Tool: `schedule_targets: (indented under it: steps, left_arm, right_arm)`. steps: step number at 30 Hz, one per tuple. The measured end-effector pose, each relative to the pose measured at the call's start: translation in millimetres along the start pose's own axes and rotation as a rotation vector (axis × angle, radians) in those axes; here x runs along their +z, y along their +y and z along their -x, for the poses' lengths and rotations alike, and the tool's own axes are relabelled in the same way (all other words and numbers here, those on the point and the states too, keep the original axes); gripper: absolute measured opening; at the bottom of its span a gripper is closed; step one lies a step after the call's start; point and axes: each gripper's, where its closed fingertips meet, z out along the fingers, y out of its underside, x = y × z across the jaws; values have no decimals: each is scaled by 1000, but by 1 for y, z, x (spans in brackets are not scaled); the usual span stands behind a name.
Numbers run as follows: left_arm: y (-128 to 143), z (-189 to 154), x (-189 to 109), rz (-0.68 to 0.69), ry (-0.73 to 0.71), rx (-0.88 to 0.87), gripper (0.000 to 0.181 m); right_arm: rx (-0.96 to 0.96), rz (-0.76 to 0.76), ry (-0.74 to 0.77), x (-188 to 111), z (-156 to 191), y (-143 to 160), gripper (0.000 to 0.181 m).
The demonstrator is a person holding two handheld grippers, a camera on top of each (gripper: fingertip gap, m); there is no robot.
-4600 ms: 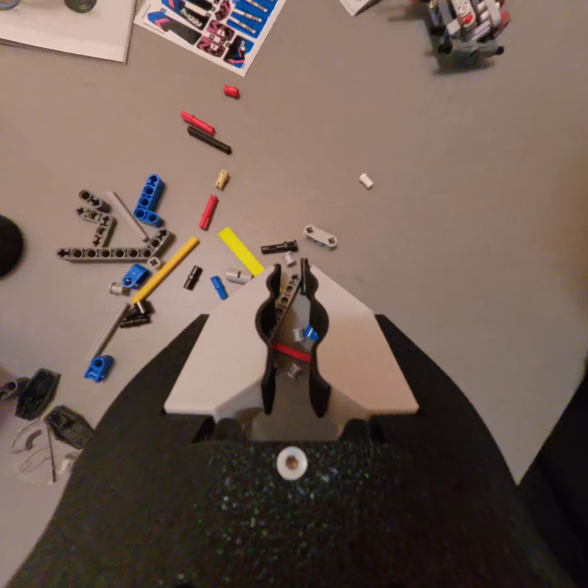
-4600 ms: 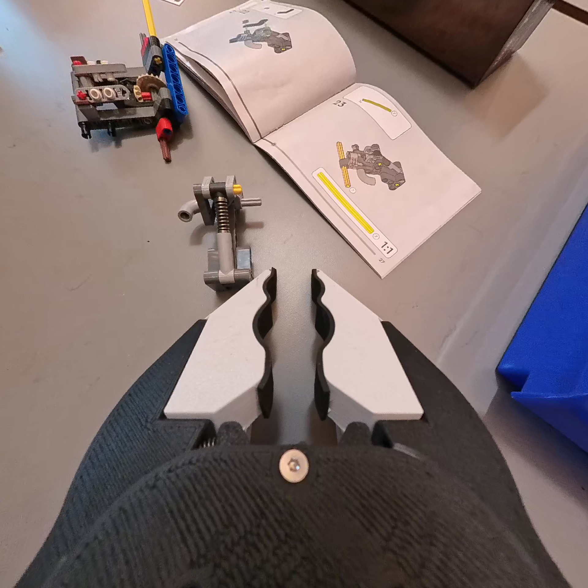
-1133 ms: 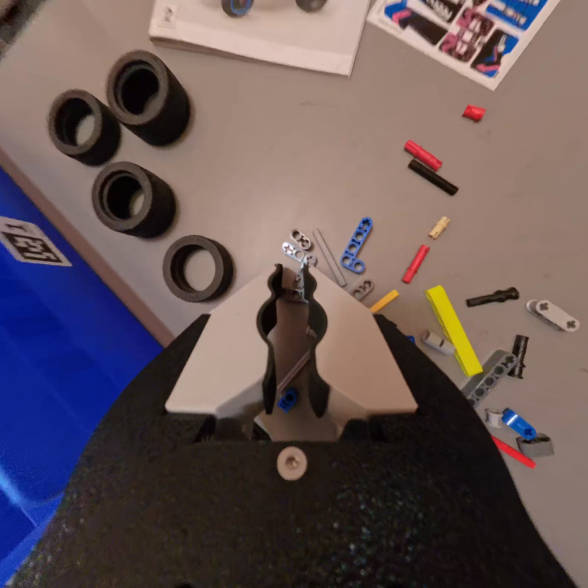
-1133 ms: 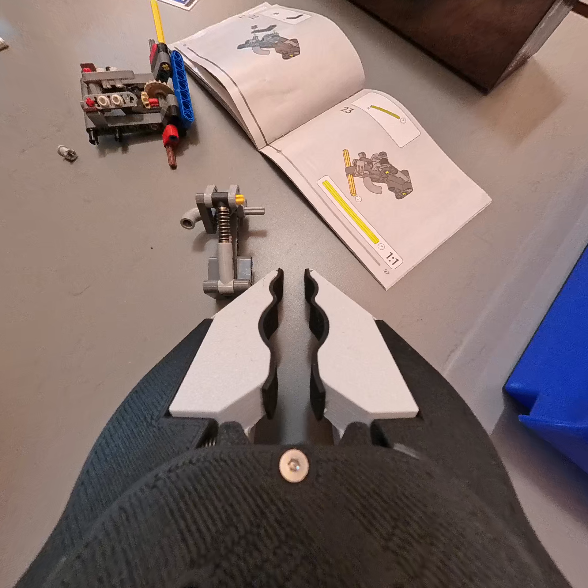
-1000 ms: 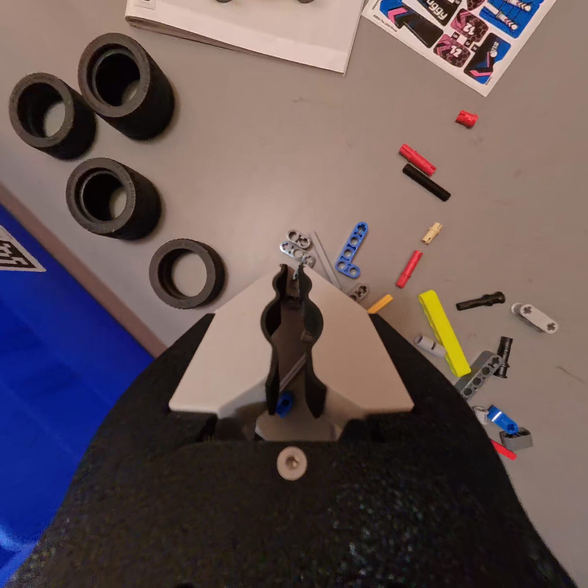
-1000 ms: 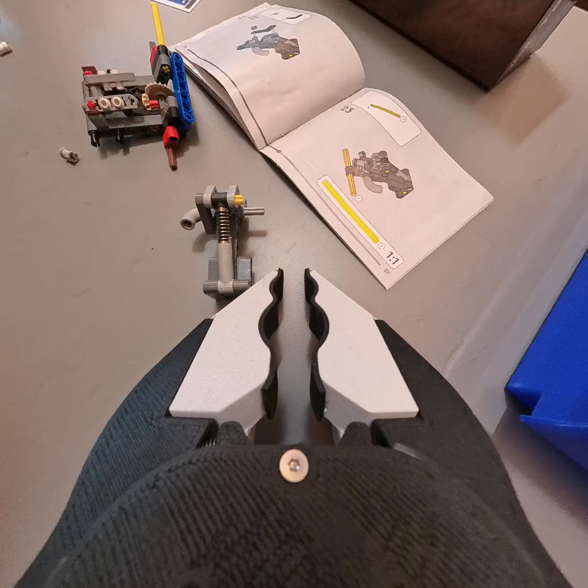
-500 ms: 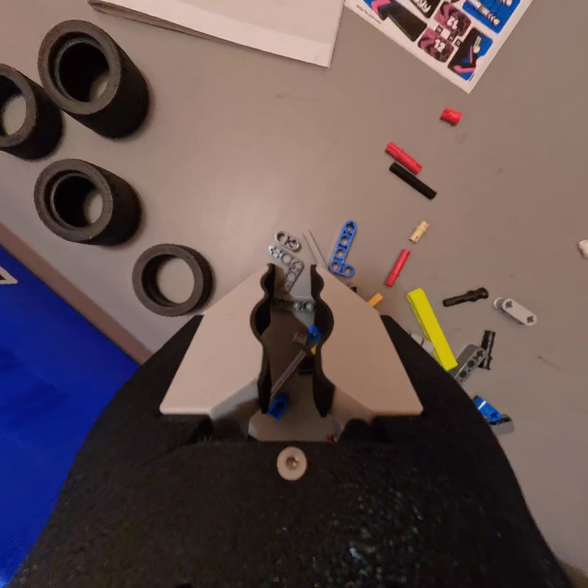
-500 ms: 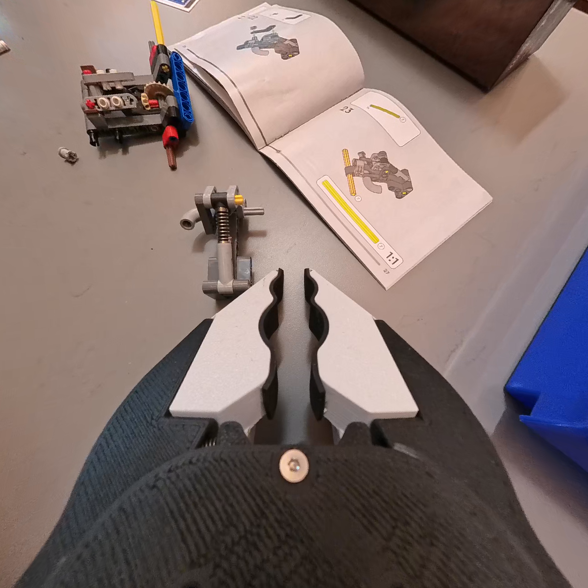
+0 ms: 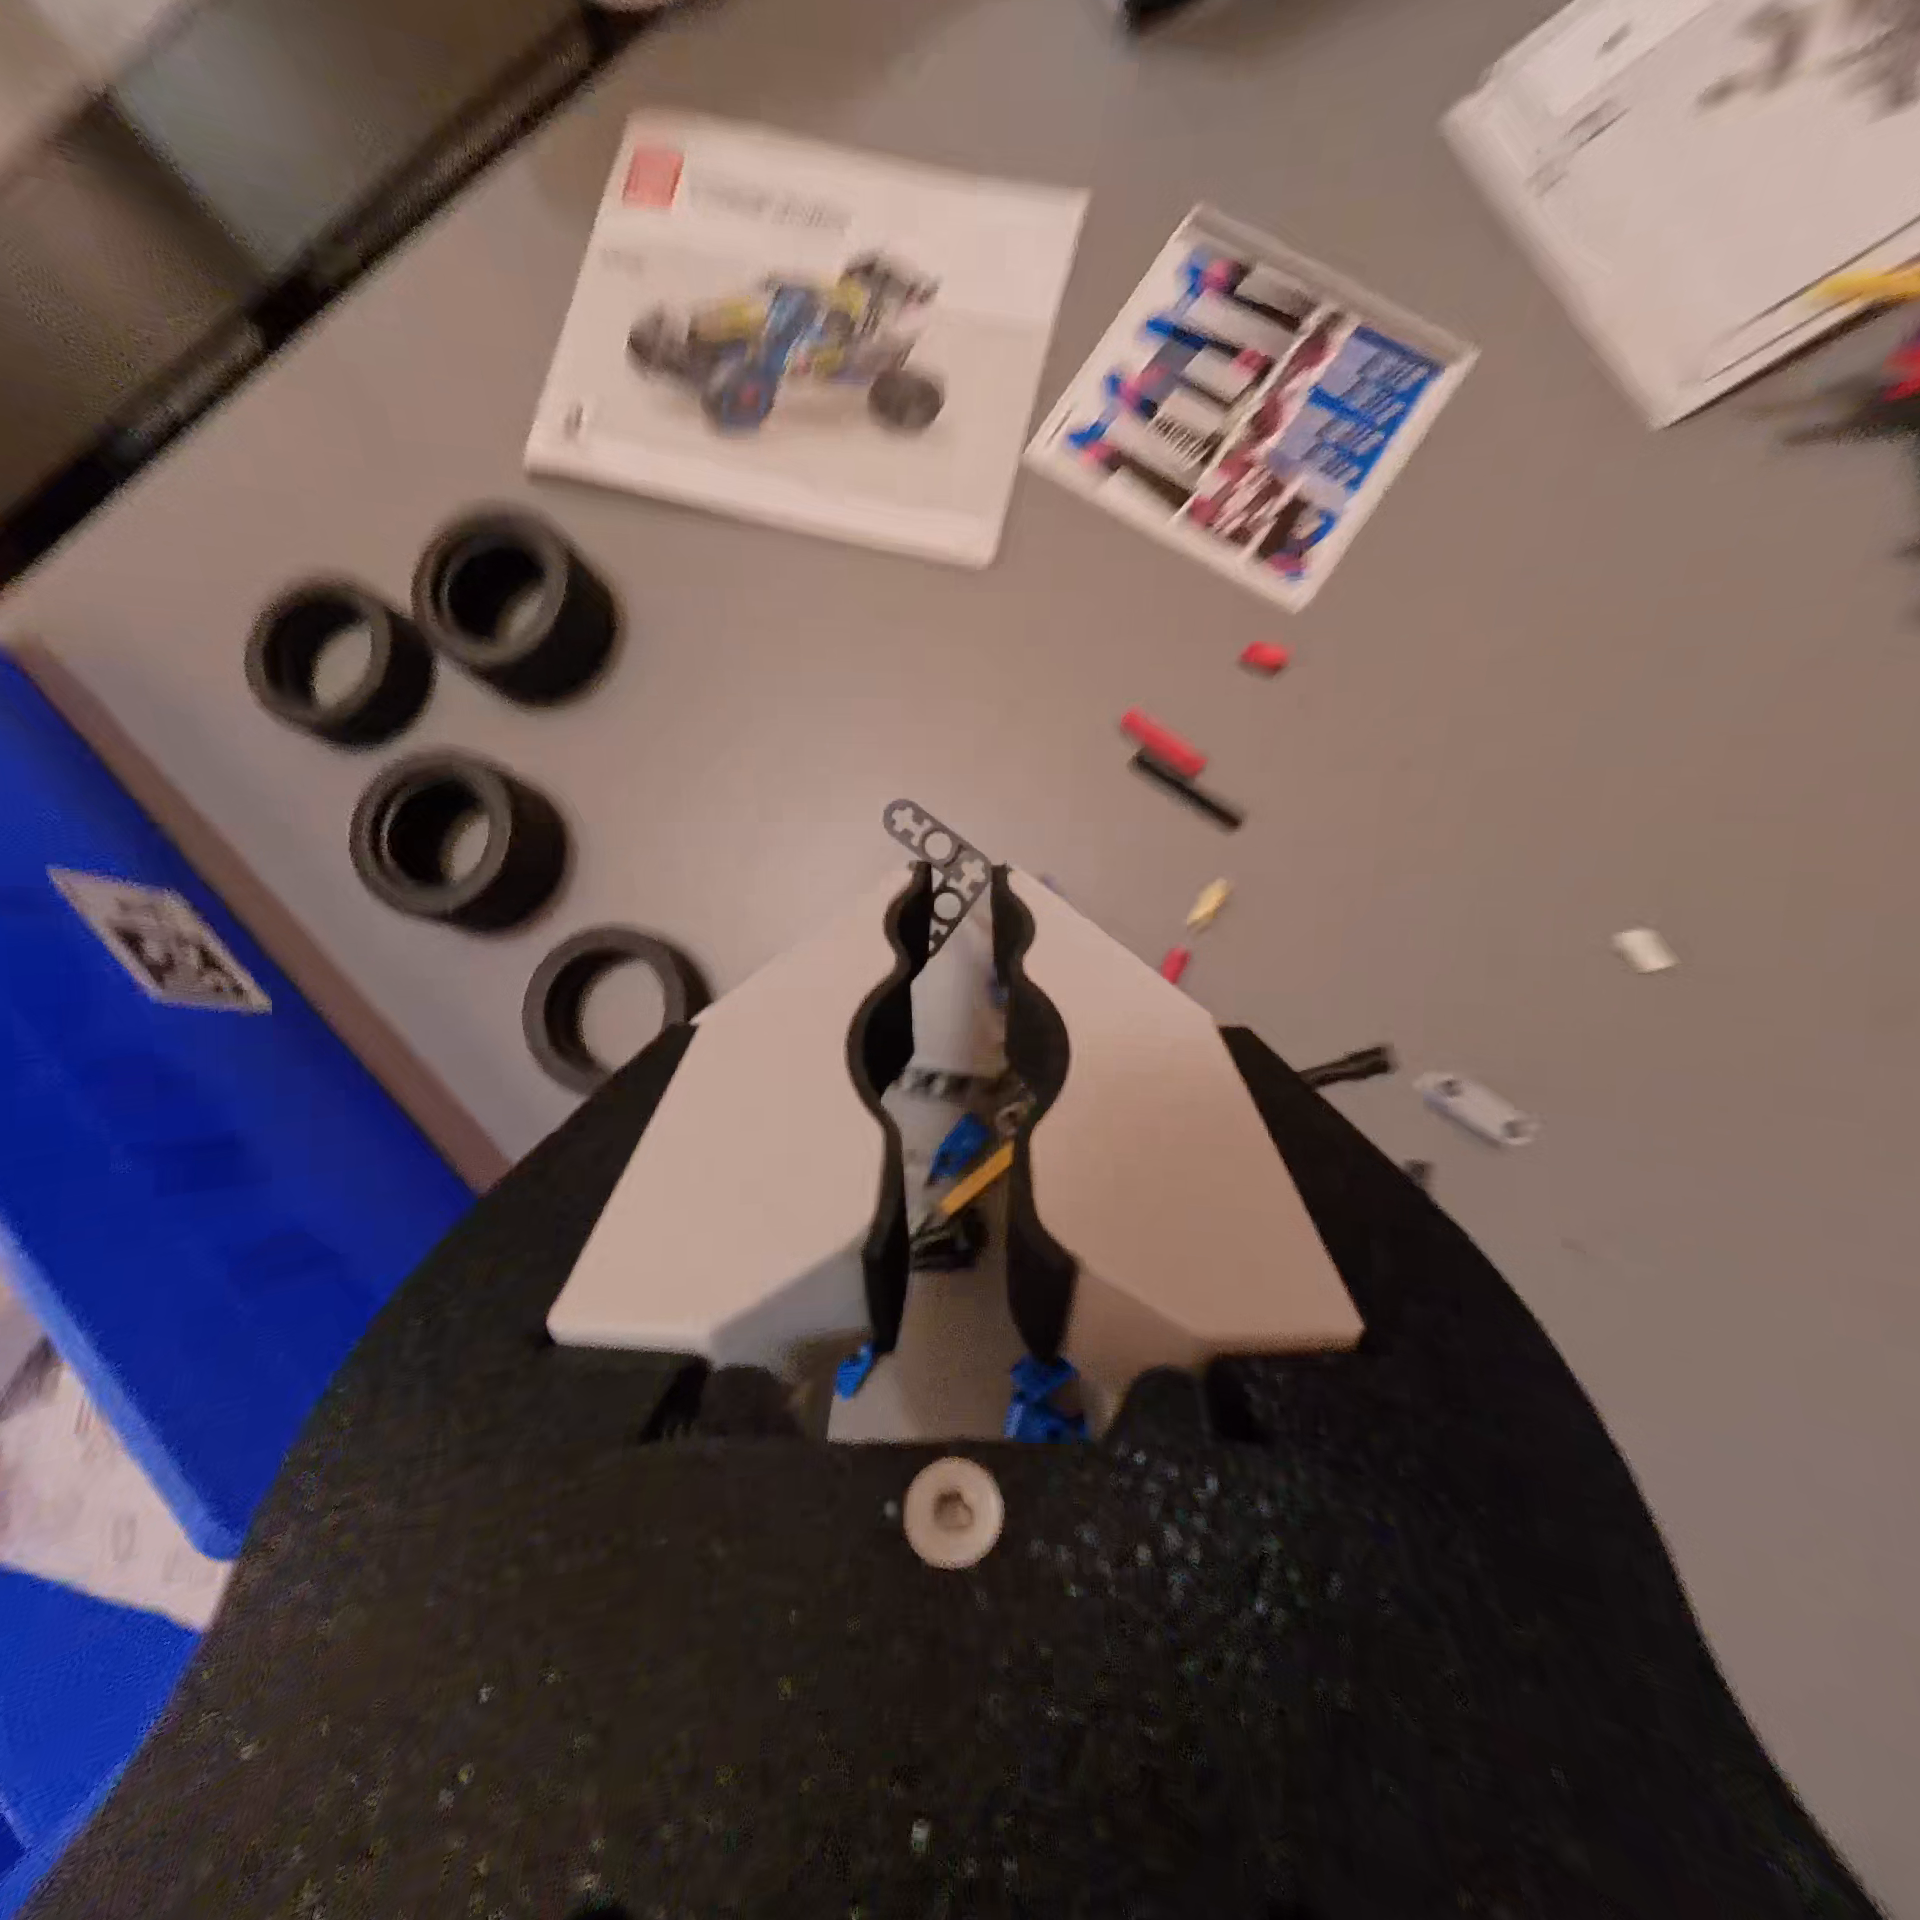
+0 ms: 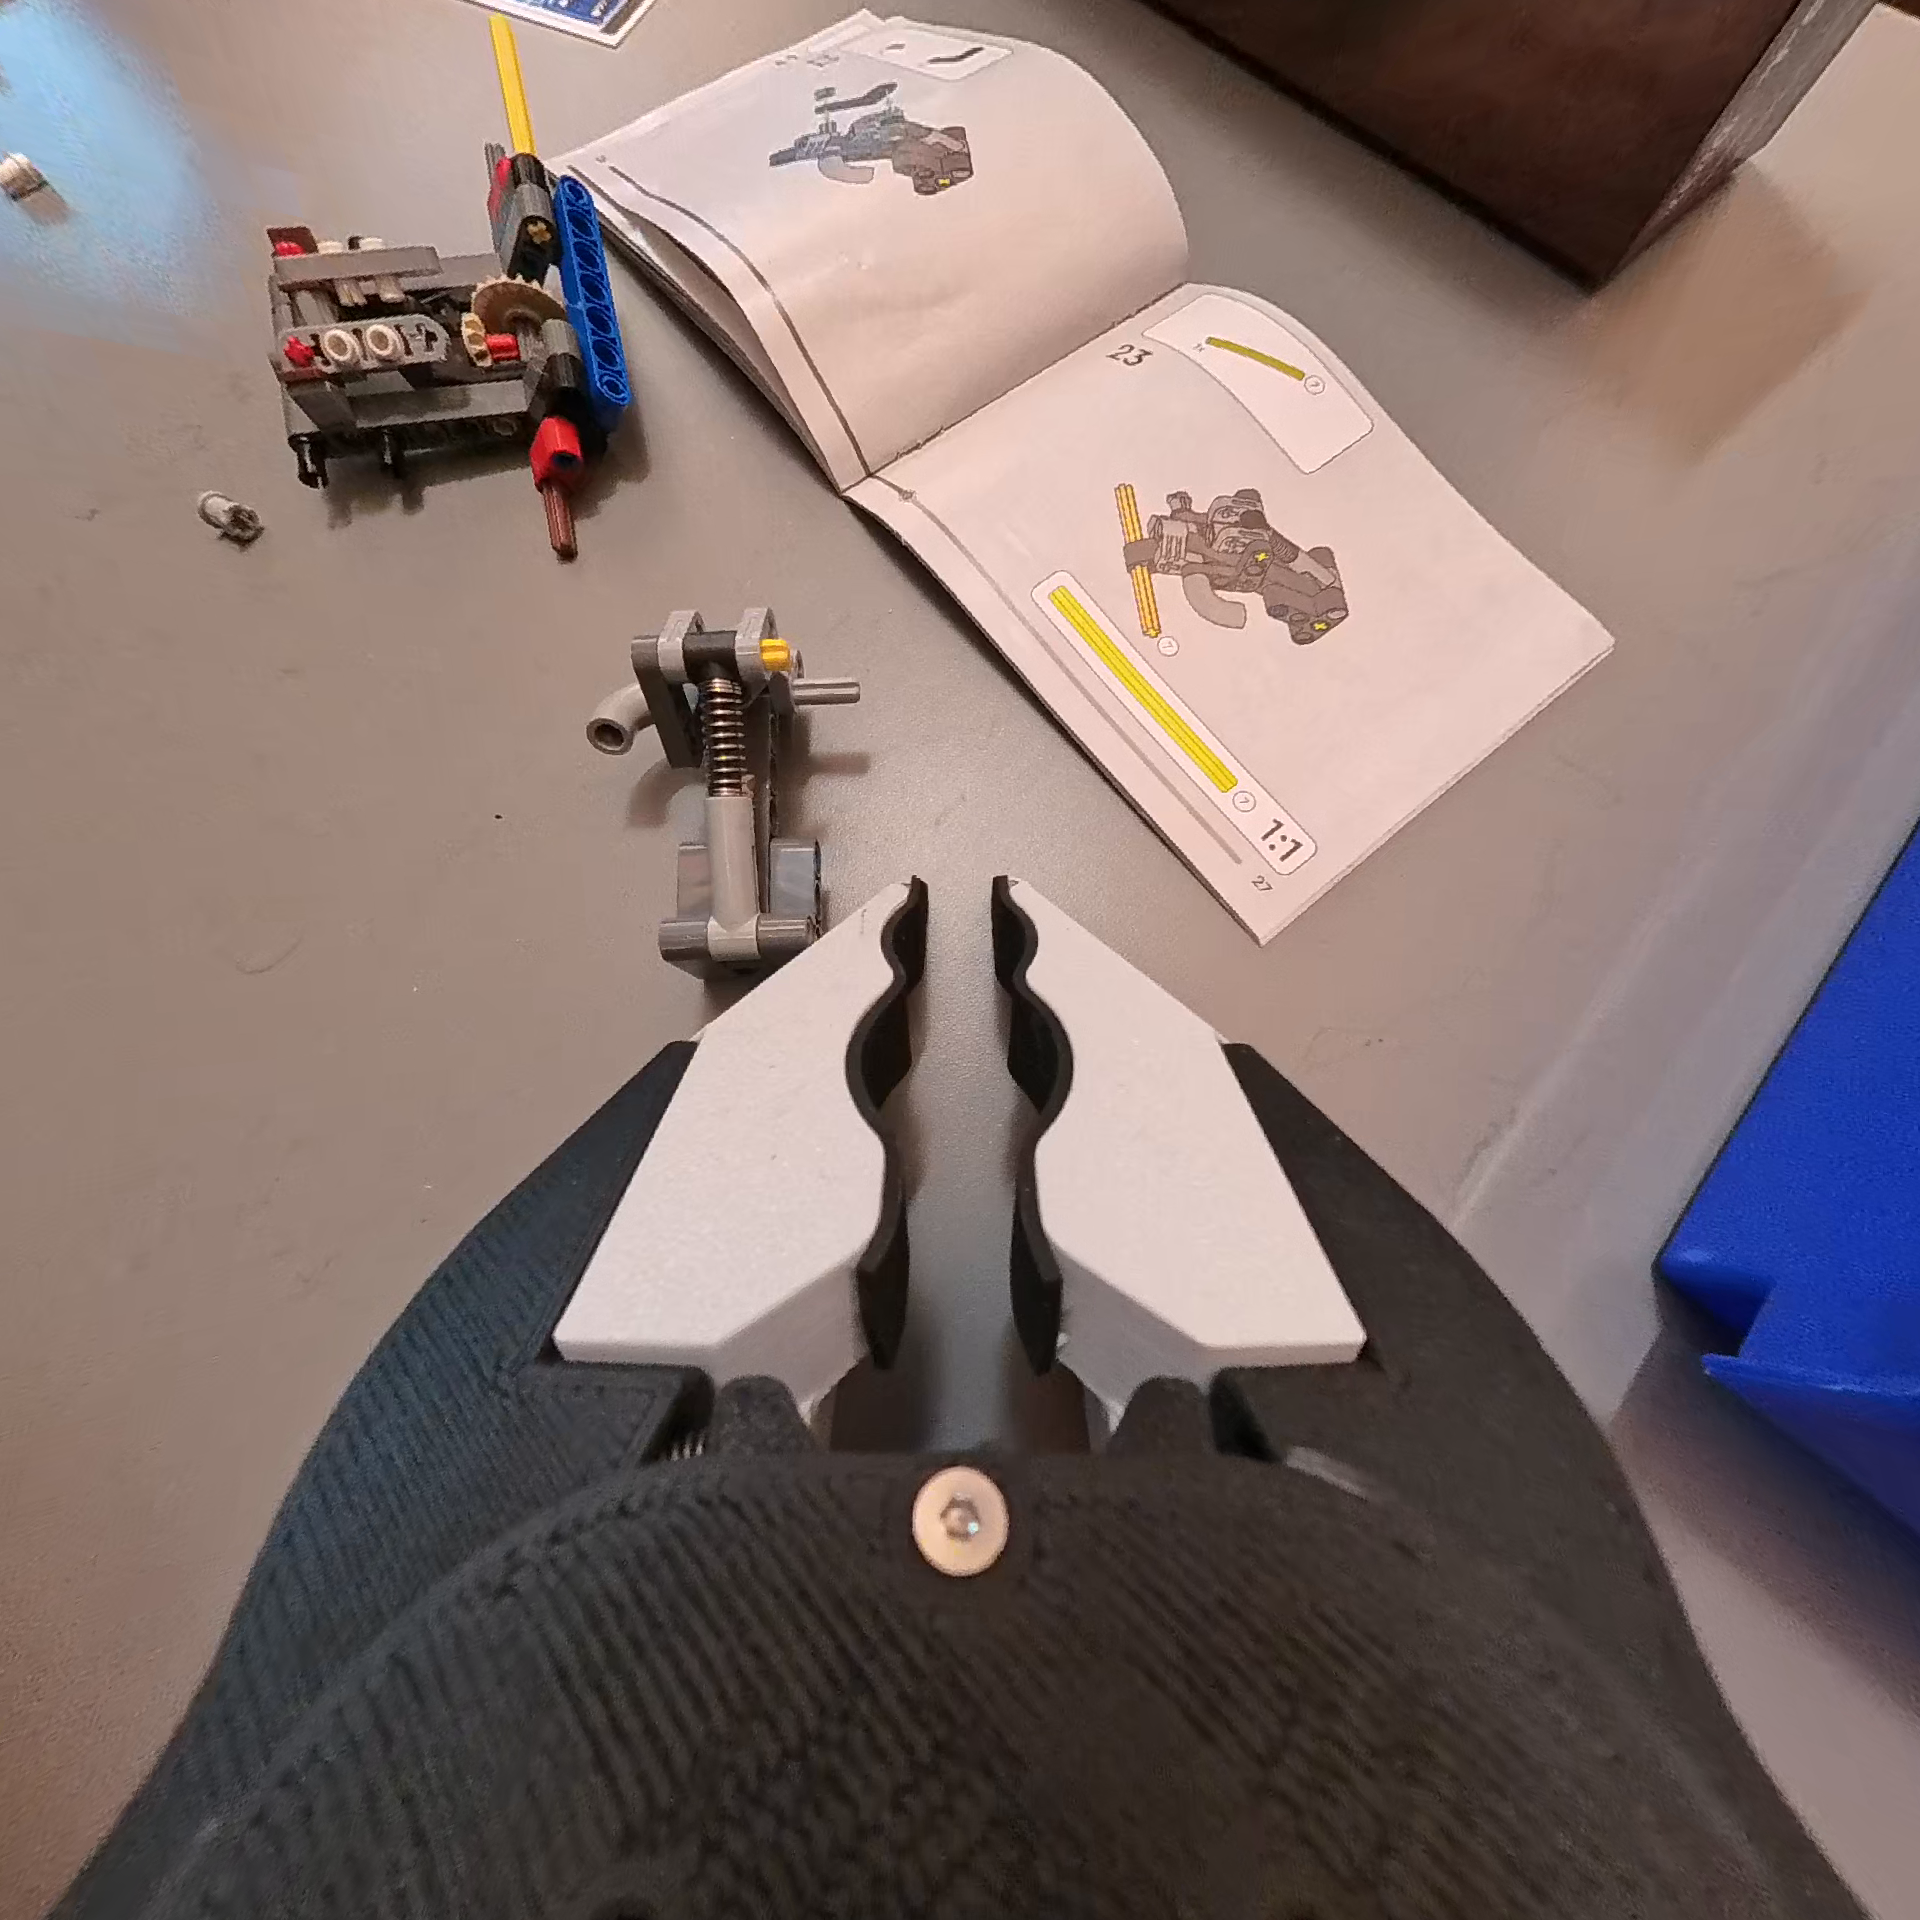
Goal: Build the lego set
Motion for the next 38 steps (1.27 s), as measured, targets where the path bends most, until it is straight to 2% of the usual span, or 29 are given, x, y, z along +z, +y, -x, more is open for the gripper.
schedule_targets:
  steps: [3, 7, 12, 14, 16, 21, 25, 31, 34, 38]
  left_arm:
    - [-29, -41, -12, -84, 63, 87, 8]
    - [-44, -114, -8, -110, 234, 192, 8]
    - [-36, -223, 11, -103, 537, 255, 8]
    - [-30, -259, 17, -84, 617, 288, 8]
    - [-24, -283, 24, -69, 640, 329, 8]
    - [-24, -310, 46, -59, 581, 408, 8]
    - [-27, -314, 59, -65, 527, 432, 8]
    - [-26, -322, 59, -83, 548, 396, 8]
    - [-23, -328, 56, -76, 595, 389, 10]
    - [-22, -329, 49, -65, 650, 384, 14]
  right_arm:
    - [4, 0, 0, 0, 0, 0, 10]
    - [12, -2, -31, 0, 3, 0, 15]
    - [6, -9, -130, -4, 14, 0, 39]
    - [-4, -9, -122, -8, 11, 4, 48]
    - [7, -33, -137, -16, 13, 4, 53]
    - [114, -160, -228, -28, 40, -27, 53]
    - [100, -67, -199, -7, 53, -20, 51]
    - [-34, -18, -194, 0, 53, -16, 19]
    - [-161, -9, -299, -3, 60, -14, 18]
    - [-363, 15, -528, -14, 79, -5, 18]
